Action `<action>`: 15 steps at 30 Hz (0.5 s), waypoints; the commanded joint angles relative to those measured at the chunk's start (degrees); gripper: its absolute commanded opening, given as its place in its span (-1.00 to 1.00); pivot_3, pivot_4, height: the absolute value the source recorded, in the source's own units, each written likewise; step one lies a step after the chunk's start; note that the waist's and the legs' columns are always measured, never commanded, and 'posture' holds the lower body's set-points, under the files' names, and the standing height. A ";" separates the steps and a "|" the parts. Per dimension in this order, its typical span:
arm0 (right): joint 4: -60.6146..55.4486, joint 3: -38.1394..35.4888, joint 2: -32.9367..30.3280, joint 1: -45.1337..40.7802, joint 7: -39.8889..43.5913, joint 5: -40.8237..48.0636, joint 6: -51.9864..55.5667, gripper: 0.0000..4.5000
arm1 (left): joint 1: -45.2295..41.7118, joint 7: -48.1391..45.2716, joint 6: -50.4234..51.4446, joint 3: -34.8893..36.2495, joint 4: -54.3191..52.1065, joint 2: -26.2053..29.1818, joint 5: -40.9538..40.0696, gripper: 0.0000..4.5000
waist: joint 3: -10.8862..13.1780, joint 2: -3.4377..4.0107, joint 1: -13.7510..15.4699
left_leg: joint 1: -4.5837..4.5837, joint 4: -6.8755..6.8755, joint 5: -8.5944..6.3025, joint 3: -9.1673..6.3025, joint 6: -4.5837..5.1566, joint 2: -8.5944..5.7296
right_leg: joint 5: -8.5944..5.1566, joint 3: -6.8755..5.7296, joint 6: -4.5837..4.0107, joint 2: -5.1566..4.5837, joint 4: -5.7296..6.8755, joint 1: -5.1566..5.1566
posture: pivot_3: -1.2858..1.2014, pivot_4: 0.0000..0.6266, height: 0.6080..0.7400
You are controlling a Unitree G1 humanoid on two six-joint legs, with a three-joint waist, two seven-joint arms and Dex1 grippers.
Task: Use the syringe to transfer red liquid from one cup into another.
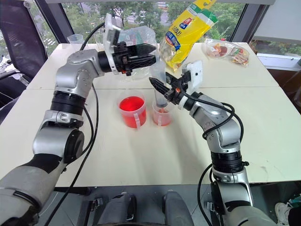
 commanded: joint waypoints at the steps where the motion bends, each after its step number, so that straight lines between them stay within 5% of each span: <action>1: -3.31 -1.24 0.60 -2.09 -0.26 1.37 -1.55 -0.38 | 1.90 1.05 2.91 0.68 -6.23 1.64 -2.01 0.91 | 0.00 0.00 0.02 | 0.00 0.01 0.00 0.00 0.00 0.00 | 0.00 0.00 0.00 -0.02 0.00 0.00 | 0.03 -0.52 1.00; 10: -1.81 -2.85 -0.19 -2.75 0.00 2.45 -1.55 -0.38 | 9.82 4.41 11.13 3.54 -21.36 8.75 -7.28 0.98 | 0.00 0.00 -0.05 | 0.00 0.01 0.00 0.00 -0.01 -0.04 | 0.00 0.00 0.00 -0.22 0.01 0.01 | 0.03 -0.52 1.00; 15: 0.11 -7.93 -2.75 -9.95 -4.58 5.88 5.50 -0.38 | 16.00 7.12 15.14 4.34 -29.82 11.28 -10.24 0.98 | 0.00 0.00 0.00 | 0.00 0.04 0.00 0.00 -0.01 -0.04 | 0.00 -0.01 0.00 -0.27 0.06 0.01 | 0.03 -0.52 1.00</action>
